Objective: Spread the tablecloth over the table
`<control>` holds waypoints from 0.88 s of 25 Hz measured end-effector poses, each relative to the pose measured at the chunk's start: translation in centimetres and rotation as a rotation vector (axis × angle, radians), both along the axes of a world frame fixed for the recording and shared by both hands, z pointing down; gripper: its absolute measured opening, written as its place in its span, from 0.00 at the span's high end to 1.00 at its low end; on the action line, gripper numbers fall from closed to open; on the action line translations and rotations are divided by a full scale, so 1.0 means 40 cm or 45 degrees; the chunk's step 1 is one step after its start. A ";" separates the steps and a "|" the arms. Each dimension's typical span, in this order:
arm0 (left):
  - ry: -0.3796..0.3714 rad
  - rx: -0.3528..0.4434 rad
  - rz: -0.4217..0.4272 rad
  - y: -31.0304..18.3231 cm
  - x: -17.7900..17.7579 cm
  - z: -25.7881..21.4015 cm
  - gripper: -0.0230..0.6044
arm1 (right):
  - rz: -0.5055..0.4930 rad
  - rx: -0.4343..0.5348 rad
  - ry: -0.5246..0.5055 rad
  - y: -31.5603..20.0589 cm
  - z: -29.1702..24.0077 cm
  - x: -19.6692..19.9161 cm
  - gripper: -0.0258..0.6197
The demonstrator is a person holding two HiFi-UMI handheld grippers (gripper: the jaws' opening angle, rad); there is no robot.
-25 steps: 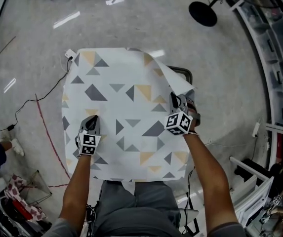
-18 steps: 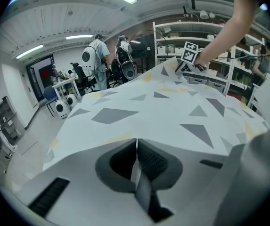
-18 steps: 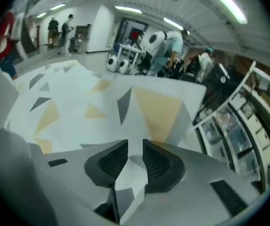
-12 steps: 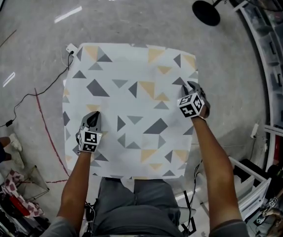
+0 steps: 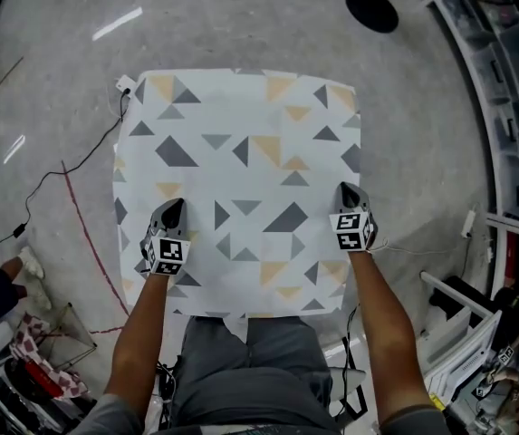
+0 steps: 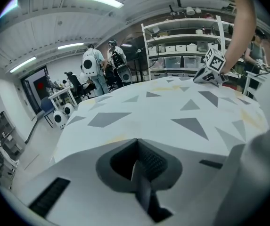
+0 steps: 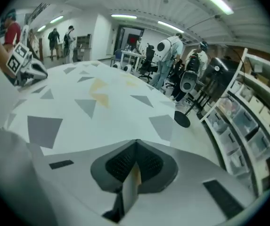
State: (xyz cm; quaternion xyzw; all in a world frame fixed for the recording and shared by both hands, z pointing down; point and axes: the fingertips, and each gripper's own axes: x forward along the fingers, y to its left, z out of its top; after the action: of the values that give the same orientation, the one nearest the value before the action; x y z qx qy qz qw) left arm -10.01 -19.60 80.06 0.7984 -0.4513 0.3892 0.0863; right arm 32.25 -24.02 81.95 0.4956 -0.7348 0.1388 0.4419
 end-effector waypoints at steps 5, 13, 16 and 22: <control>0.018 -0.017 0.013 0.004 0.003 0.002 0.97 | 0.398 0.027 -0.314 0.053 -0.033 0.099 0.86; 0.006 0.005 0.051 0.012 0.005 0.002 0.97 | 0.766 -0.164 -0.779 0.241 0.017 0.166 0.63; 0.006 -0.001 0.057 0.022 0.009 0.002 0.96 | 0.645 -0.215 -0.615 0.252 0.022 0.132 0.93; 0.010 -0.011 0.077 0.046 0.019 0.004 0.97 | 0.652 -0.393 -0.390 0.419 0.088 0.140 0.95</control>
State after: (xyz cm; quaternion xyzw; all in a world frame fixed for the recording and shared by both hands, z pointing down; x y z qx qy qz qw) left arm -9.25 -17.74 80.21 0.8128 -0.4250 0.3905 0.0796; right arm 37.86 -7.25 85.46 0.5647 -0.6145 0.4280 0.3469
